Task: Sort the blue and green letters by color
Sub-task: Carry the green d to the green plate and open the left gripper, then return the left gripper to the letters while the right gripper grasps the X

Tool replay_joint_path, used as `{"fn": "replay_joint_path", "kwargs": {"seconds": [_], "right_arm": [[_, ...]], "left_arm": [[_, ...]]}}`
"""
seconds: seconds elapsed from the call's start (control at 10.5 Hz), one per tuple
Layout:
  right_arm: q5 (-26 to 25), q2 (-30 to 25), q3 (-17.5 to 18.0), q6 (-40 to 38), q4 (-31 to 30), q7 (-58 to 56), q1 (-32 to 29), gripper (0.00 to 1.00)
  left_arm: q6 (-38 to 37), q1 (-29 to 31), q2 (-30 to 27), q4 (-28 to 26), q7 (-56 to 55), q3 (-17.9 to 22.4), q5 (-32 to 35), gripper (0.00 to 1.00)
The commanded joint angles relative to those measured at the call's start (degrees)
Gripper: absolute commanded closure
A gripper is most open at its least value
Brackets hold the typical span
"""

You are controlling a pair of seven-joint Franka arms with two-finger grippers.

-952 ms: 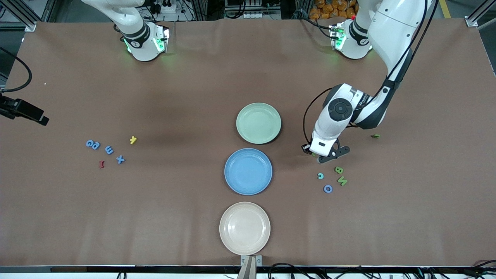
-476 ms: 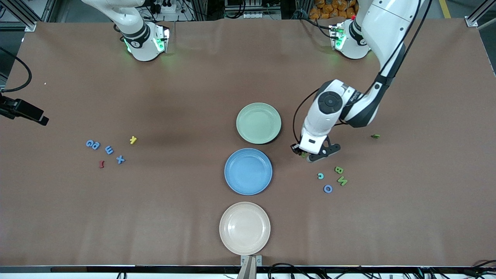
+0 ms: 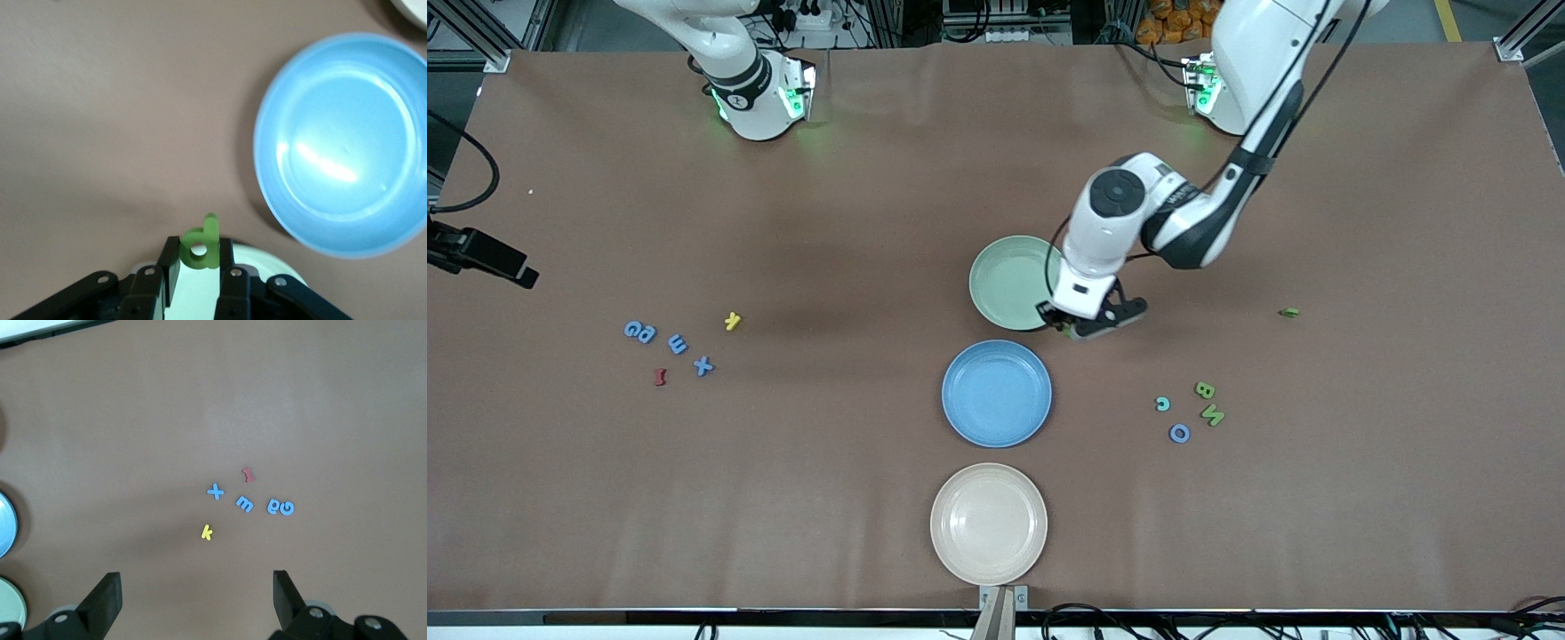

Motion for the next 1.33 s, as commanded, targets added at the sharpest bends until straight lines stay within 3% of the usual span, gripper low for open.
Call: {"fn": "replay_joint_path", "kwargs": {"seconds": [0.0,0.19,0.29,0.38,0.67,0.95,1.24], "right_arm": [[0.5,2.3,0.3,1.4,-1.1,-2.0,-1.9,0.00],[0.2,2.3,0.0,6.8,-7.4,-8.5,-3.6,0.00],[0.2,2.7,0.1,9.3,-9.6,-9.7,-4.7,0.00],[0.2,2.2,0.1,13.9,-14.0,-10.2,-5.6,0.00],[0.4,2.4,0.1,31.3,-27.0,-8.9,-5.5,0.00],[0.5,6.9,0.1,32.5,-27.5,1.8,-3.5,0.00],[0.2,13.3,0.4,33.7,-24.9,-4.3,-2.5,0.00]], "left_arm": [[-0.3,-5.1,1.3,1.1,-3.1,0.4,0.9,1.00],[-0.4,-6.9,2.8,1.8,-3.8,0.5,1.0,0.96],[-0.4,-6.7,3.2,1.8,-3.4,0.5,1.3,0.23],[-0.6,-6.9,3.3,1.8,-3.5,0.5,1.3,0.00],[-5.6,-6.2,2.9,1.8,-3.5,0.5,1.3,0.00],[-7.1,-1.2,1.8,1.7,-2.3,1.2,1.8,0.00],[-8.3,7.3,-0.7,1.4,3.5,1.1,1.8,0.00]]}}
